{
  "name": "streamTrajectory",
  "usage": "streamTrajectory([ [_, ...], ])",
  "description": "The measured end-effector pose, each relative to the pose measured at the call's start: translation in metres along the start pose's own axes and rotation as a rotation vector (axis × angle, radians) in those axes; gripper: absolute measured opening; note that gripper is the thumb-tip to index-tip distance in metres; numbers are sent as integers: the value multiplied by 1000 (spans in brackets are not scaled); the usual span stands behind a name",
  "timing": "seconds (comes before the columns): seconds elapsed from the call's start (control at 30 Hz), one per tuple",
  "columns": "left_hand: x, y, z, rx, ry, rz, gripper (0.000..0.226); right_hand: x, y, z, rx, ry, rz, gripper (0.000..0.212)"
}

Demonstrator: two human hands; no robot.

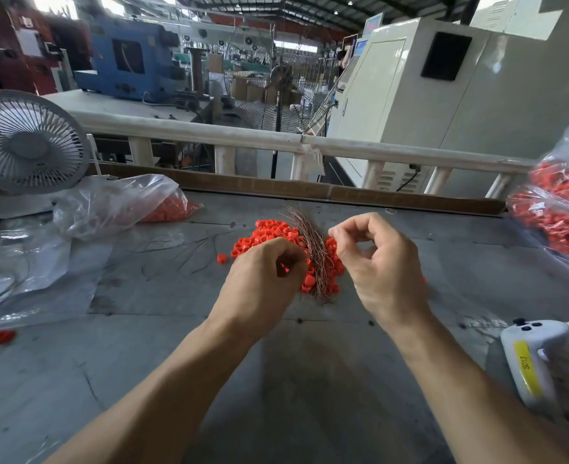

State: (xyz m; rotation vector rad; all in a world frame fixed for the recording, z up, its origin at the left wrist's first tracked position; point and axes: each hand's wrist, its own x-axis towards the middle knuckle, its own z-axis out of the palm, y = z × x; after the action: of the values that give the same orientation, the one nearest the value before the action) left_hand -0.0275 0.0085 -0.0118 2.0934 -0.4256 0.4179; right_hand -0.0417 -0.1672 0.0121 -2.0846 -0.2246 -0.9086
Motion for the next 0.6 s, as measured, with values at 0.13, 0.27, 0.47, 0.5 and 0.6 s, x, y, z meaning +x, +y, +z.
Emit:
streamTrajectory([
  [0.13,-3,9,1,-126,27,88,11,-2,-9,3,32,-121,-158,9],
  [0.27,-2,9,-2,-194,100,68,9,-3,-12,6,72,-160,-181,6],
  [0.47,-1,14,-5,-394,97,-14,11,-5,-12,9,238,-192,-59,23],
  [0.5,0,15,-7,-483,86,-45,10,-6,-12,9,302,-227,13,27],
  [0.6,1,17,-11,-691,73,-121,7,-8,-11,7,283,-321,68,22],
])
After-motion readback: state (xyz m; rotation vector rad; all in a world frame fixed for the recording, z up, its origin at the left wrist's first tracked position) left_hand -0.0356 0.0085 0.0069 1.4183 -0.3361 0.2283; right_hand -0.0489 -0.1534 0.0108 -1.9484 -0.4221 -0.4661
